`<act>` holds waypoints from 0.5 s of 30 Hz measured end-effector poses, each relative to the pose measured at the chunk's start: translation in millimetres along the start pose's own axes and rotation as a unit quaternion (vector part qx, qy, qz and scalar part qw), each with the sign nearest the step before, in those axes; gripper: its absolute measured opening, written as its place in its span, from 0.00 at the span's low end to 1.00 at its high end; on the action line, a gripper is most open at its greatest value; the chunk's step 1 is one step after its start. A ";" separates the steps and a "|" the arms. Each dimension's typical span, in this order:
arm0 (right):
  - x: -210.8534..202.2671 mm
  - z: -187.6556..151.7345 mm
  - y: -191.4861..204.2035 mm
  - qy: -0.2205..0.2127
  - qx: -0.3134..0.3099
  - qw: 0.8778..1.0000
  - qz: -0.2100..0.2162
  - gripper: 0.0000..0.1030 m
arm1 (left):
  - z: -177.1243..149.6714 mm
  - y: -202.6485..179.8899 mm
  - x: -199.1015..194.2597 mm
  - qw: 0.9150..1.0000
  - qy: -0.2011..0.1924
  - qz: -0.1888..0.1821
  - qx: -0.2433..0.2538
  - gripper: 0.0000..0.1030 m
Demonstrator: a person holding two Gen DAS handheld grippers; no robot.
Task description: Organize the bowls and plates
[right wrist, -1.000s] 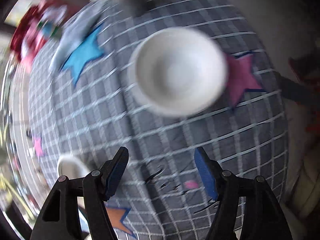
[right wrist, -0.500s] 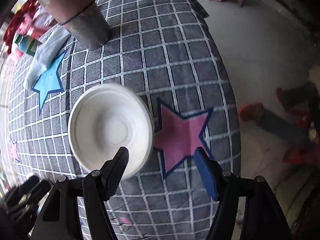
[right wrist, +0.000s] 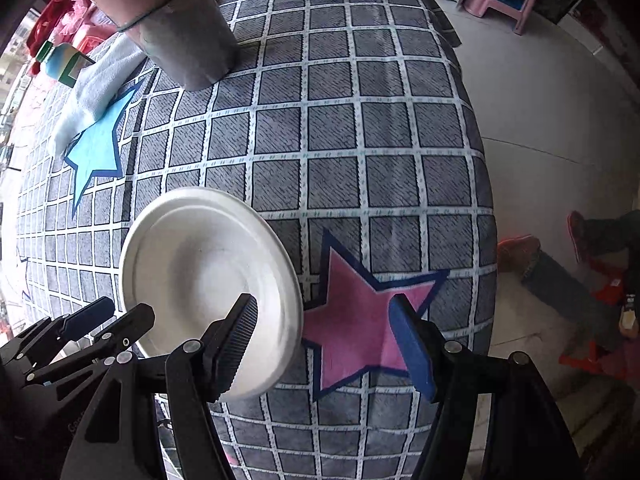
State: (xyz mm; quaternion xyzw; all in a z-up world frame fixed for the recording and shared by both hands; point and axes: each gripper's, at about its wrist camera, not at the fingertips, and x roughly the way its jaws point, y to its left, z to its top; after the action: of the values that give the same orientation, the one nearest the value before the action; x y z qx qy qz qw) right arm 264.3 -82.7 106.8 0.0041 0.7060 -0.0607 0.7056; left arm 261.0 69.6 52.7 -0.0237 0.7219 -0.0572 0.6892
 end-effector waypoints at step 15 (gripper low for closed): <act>3.1 -16.9 15.9 0.007 -0.029 0.999 0.023 0.13 | -2.8 -26.8 22.6 0.999 0.013 -0.025 0.021 0.20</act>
State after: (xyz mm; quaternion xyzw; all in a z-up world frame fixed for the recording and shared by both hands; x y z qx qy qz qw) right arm 248.9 -65.7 102.3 0.0004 0.7120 -0.0241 0.7018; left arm 255.9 40.6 33.6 -0.0265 0.7289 -0.0895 0.6782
